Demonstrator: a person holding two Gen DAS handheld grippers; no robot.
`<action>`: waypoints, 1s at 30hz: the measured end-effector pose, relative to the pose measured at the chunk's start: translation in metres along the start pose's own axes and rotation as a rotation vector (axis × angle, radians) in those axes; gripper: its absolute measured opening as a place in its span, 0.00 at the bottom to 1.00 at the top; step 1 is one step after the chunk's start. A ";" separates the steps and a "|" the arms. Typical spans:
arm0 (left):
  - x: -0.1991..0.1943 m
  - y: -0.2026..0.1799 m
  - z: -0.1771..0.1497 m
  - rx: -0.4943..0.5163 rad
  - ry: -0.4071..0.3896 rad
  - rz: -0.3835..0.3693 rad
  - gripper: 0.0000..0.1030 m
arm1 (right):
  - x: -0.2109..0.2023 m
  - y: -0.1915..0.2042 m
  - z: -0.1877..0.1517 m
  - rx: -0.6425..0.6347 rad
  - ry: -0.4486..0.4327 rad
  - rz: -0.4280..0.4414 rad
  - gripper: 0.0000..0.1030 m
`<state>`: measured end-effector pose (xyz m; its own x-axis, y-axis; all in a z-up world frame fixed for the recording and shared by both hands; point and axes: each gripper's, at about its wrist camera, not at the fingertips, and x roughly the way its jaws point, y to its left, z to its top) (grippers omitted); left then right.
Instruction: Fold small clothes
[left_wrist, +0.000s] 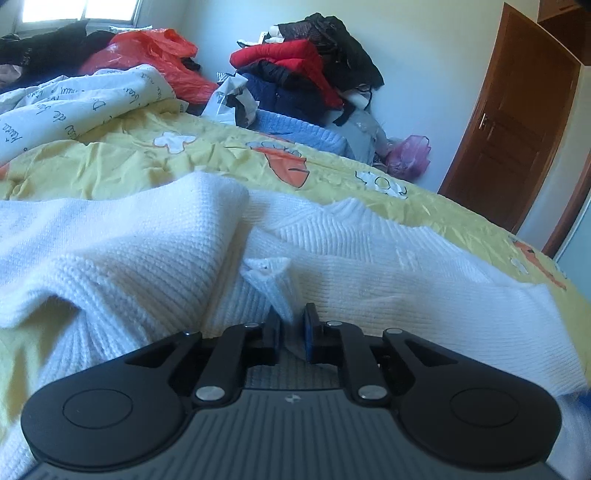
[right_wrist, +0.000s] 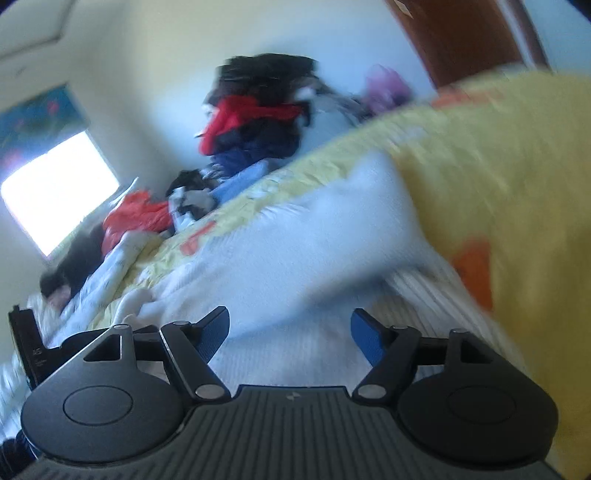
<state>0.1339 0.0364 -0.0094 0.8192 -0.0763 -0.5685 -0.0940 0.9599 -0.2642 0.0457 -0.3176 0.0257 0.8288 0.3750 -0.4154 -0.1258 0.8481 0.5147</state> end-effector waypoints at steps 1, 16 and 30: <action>0.001 0.004 0.000 -0.024 0.002 -0.016 0.11 | -0.001 0.009 0.009 -0.047 -0.036 0.005 0.77; -0.005 0.032 0.002 -0.178 0.030 -0.149 0.14 | 0.139 -0.006 0.059 -0.381 0.133 -0.347 0.96; -0.142 0.242 0.030 -0.595 -0.269 0.164 0.85 | 0.136 -0.004 0.058 -0.385 0.122 -0.341 0.97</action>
<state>0.0119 0.2877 0.0300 0.8727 0.2020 -0.4445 -0.4621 0.6354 -0.6186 0.1906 -0.2922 0.0109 0.7907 0.0750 -0.6076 -0.0700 0.9970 0.0320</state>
